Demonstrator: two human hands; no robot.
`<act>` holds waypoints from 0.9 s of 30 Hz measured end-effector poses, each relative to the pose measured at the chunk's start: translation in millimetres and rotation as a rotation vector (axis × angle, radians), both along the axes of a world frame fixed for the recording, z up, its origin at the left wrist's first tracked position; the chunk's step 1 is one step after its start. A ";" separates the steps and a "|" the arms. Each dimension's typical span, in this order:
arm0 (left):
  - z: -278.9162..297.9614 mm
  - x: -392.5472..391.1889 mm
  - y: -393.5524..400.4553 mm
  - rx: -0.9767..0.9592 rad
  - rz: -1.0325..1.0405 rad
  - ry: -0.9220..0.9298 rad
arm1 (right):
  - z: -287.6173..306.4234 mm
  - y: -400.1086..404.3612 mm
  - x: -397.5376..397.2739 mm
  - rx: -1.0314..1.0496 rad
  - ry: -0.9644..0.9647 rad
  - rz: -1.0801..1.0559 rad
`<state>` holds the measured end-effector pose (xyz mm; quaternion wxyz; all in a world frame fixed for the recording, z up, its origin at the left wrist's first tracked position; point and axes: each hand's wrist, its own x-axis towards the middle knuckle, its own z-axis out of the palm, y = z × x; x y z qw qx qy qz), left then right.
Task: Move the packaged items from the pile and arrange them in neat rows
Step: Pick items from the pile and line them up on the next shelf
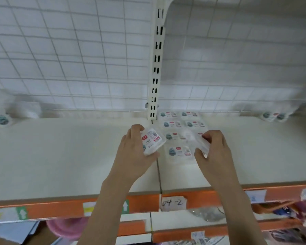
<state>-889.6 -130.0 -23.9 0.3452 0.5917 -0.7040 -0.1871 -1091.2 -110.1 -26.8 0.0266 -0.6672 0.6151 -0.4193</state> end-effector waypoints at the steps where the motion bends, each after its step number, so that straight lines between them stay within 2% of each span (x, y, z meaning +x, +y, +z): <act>1: 0.2 -12.4 3.0 -0.003 0.007 -0.017 | 2.3 0.8 -13.8 -0.018 0.023 0.005; 9: -6.5 -86.9 41.2 -0.014 -0.005 -0.251 | -0.4 13.8 -91.3 -0.237 0.095 0.015; 14: -15.7 -93.3 58.3 0.046 -0.037 -0.374 | -12.9 30.4 -99.5 -0.172 0.049 0.184; 18: -22.9 -88.4 61.8 0.108 -0.088 -0.359 | -19.4 33.5 -88.4 -0.112 0.122 0.290; 20: -22.6 -88.4 62.9 0.123 -0.098 -0.324 | -20.9 33.2 -81.4 -0.146 0.234 0.306; 24: -26.6 -87.2 64.9 0.076 -0.105 -0.240 | -28.9 34.3 -76.9 -0.121 0.388 0.229; 27: -29.2 -84.4 65.4 0.077 -0.109 -0.225 | -37.4 34.5 -80.7 -0.039 0.404 0.208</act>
